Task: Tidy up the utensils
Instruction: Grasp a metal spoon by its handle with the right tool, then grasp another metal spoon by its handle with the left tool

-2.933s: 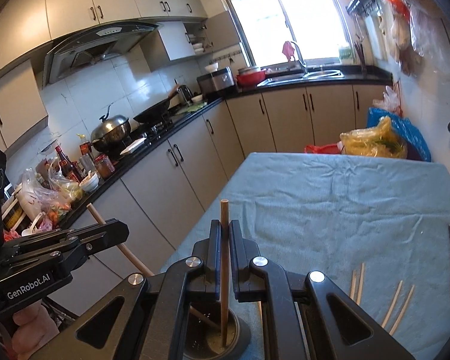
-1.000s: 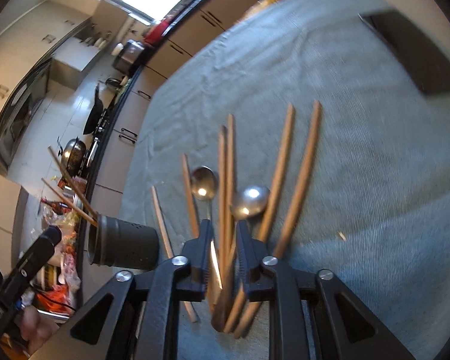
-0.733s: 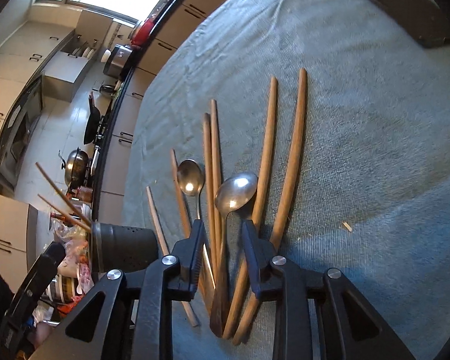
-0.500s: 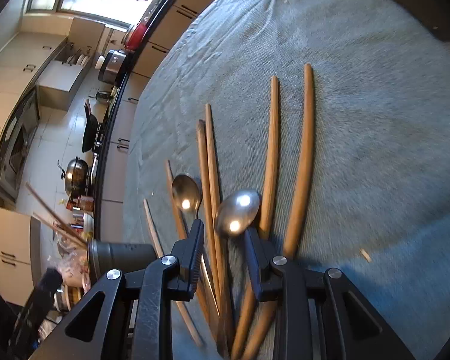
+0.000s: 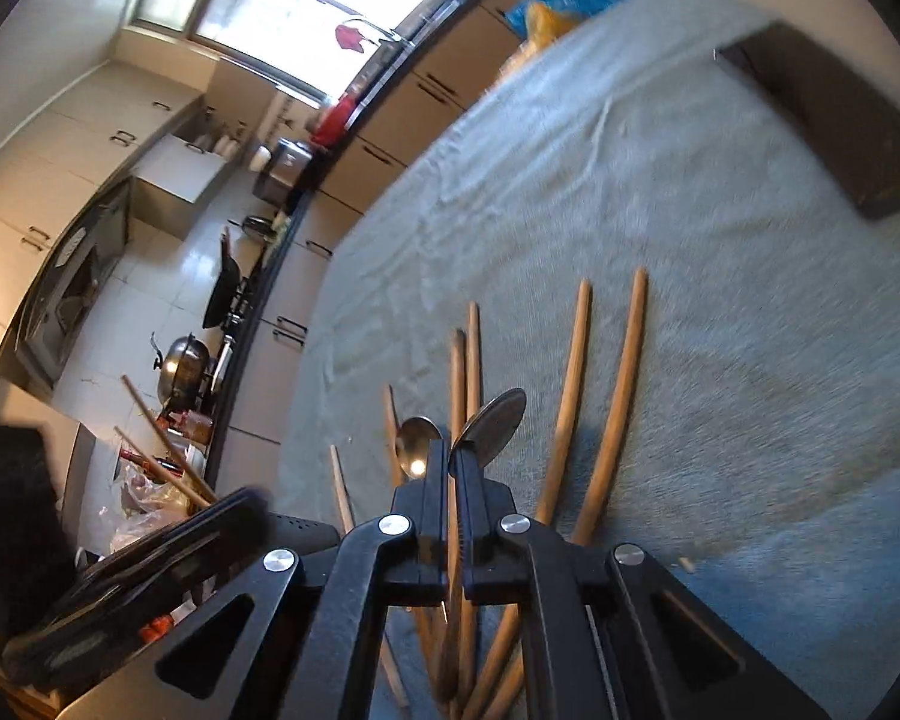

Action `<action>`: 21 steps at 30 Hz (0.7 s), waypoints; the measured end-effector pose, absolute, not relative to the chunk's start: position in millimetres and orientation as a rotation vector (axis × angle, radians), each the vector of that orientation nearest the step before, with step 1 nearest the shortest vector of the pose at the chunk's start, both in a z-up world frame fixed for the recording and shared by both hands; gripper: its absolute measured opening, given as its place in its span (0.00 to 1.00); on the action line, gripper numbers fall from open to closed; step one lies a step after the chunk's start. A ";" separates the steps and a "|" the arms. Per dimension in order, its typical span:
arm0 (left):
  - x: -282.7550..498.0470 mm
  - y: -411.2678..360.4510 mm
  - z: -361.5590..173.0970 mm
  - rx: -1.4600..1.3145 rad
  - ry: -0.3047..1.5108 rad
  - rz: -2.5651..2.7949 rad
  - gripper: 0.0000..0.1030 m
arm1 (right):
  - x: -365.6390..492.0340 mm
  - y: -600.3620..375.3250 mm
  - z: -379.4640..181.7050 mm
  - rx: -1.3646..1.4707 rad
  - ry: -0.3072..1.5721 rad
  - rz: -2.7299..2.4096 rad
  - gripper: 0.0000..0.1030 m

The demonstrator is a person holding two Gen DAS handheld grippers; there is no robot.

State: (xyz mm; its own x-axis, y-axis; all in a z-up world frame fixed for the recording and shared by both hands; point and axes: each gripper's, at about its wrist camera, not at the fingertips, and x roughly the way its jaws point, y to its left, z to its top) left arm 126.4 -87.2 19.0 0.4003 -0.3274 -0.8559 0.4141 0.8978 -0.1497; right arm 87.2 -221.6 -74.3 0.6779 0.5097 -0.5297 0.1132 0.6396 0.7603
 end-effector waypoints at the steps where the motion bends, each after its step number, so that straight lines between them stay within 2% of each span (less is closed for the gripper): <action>1: 132.6 -90.4 12.0 0.086 1.072 -0.458 0.27 | 83.0 -224.3 -71.8 0.861 0.800 0.254 0.03; 11: 180.4 -87.0 -22.5 0.011 1.120 -0.320 0.27 | 57.8 -238.9 -63.4 0.843 0.743 0.300 0.03; 20: 193.5 -81.7 -39.7 -0.004 1.111 -0.264 0.27 | 50.7 -249.2 -70.6 0.865 0.739 0.318 0.04; 21: 193.9 -81.8 -41.3 -0.004 1.111 -0.265 0.29 | 50.8 -249.1 -71.0 0.868 0.739 0.318 0.04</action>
State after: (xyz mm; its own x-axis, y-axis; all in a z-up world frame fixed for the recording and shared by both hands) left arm 193.9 -81.8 -41.3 0.4159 -0.2134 -0.8840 0.2090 0.9685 -0.1354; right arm 50.8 -249.1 -71.0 0.7123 0.5341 -0.4554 0.0360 0.6202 0.7836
